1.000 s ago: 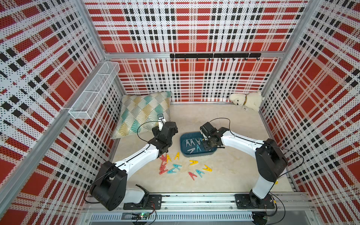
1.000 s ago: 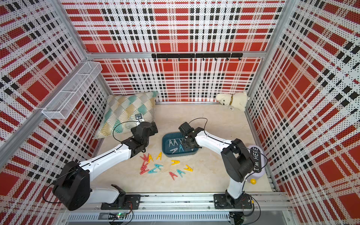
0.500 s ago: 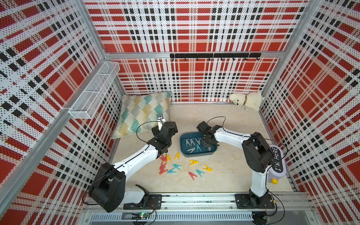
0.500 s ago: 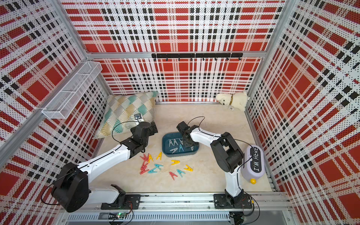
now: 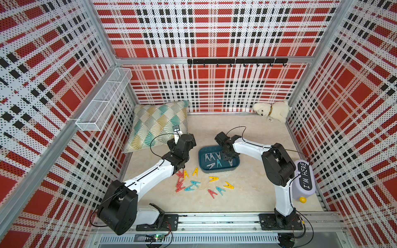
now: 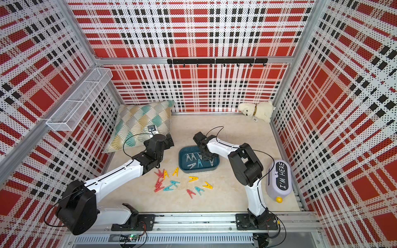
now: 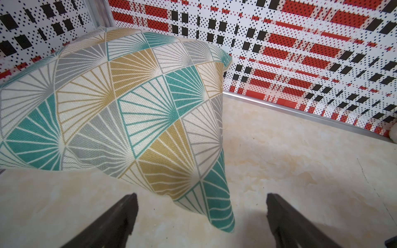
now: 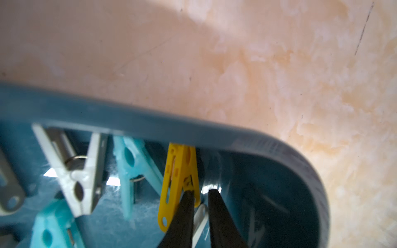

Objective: Put the clothespins into the storage box
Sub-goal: Place the clothespin in the storage box.

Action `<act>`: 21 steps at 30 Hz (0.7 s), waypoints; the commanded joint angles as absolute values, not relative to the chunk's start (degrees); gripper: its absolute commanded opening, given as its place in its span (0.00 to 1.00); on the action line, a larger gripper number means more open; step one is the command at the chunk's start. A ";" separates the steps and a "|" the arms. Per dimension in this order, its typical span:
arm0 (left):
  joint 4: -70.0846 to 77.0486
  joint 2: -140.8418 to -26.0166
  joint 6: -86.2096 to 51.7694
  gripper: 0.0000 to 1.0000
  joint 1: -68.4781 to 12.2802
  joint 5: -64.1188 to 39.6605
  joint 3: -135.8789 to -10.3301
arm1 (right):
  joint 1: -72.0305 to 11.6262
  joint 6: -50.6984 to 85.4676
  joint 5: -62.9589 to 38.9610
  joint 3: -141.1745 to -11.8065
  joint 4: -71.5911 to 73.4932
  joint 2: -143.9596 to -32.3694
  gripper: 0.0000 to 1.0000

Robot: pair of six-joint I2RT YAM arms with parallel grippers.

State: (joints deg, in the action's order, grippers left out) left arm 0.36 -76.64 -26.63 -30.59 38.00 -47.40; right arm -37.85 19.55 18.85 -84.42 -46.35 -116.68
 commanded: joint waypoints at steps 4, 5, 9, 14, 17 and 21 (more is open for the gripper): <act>1.22 -75.85 -26.72 0.99 -30.76 38.25 -48.16 | -37.62 19.03 20.39 -85.67 -51.66 -115.75 0.26; 1.44 -76.00 -26.72 0.99 -30.76 38.08 -48.14 | -37.62 18.91 20.53 -85.86 -51.92 -115.83 0.28; 1.67 -76.21 -26.85 0.99 -30.85 37.53 -48.19 | -37.62 18.63 19.06 -86.78 -51.41 -115.22 0.29; 0.41 -75.26 -28.04 0.99 -31.07 35.39 -47.05 | -37.53 17.41 14.29 -88.51 -48.78 -110.31 0.31; -2.14 -75.15 -29.60 1.00 -32.60 34.64 -45.79 | -36.39 17.13 9.86 -88.83 -45.64 -105.03 0.35; -6.10 -75.28 -32.55 0.90 -37.88 36.80 -42.62 | -32.17 19.03 4.76 -84.74 -38.79 -96.97 0.39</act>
